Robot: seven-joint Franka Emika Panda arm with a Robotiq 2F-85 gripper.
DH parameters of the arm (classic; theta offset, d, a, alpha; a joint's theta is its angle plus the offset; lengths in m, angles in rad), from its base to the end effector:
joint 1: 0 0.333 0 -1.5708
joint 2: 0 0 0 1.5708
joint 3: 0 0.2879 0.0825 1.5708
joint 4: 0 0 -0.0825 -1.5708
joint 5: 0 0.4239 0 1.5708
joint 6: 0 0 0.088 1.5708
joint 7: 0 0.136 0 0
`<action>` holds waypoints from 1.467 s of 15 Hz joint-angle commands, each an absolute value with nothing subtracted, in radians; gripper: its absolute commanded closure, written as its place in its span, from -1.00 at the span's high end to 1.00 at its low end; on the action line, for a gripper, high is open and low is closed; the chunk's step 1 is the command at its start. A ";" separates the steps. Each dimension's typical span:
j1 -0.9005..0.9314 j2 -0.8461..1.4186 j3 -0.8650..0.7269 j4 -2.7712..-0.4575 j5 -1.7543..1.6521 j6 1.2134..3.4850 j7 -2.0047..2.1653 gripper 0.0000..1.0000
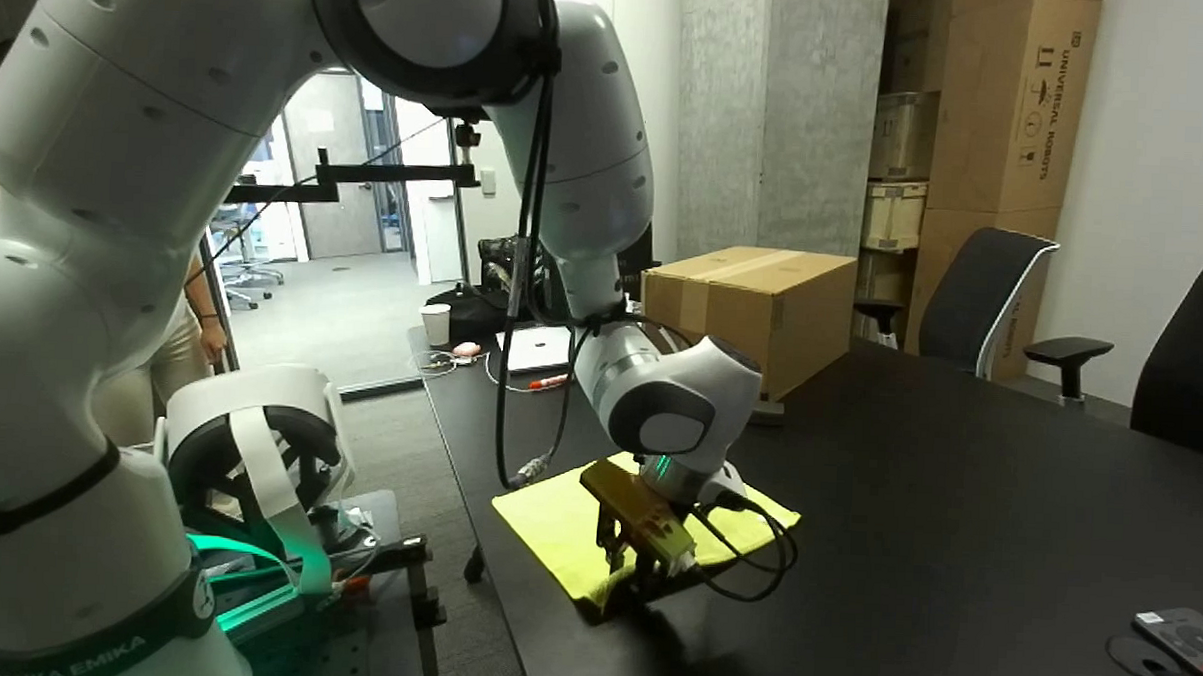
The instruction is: Fold the yellow towel from bottom to top
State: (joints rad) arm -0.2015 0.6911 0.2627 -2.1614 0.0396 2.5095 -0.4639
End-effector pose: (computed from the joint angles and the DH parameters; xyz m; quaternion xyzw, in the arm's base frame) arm 0.4902 0.0618 -0.0248 -0.9567 -0.2232 0.1380 0.1257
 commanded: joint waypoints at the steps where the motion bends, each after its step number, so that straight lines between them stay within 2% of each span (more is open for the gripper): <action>1: -0.182 0.688 0.245 -2.116 0.023 2.405 -0.524 -0.85; 7: -0.159 0.672 0.247 -2.042 -0.024 2.278 -0.638 -0.91; 13: -0.112 0.694 0.254 -1.874 -0.011 2.093 -0.765 -0.94; 22: 0.059 0.836 0.151 -1.463 -0.053 1.779 -0.510 -0.94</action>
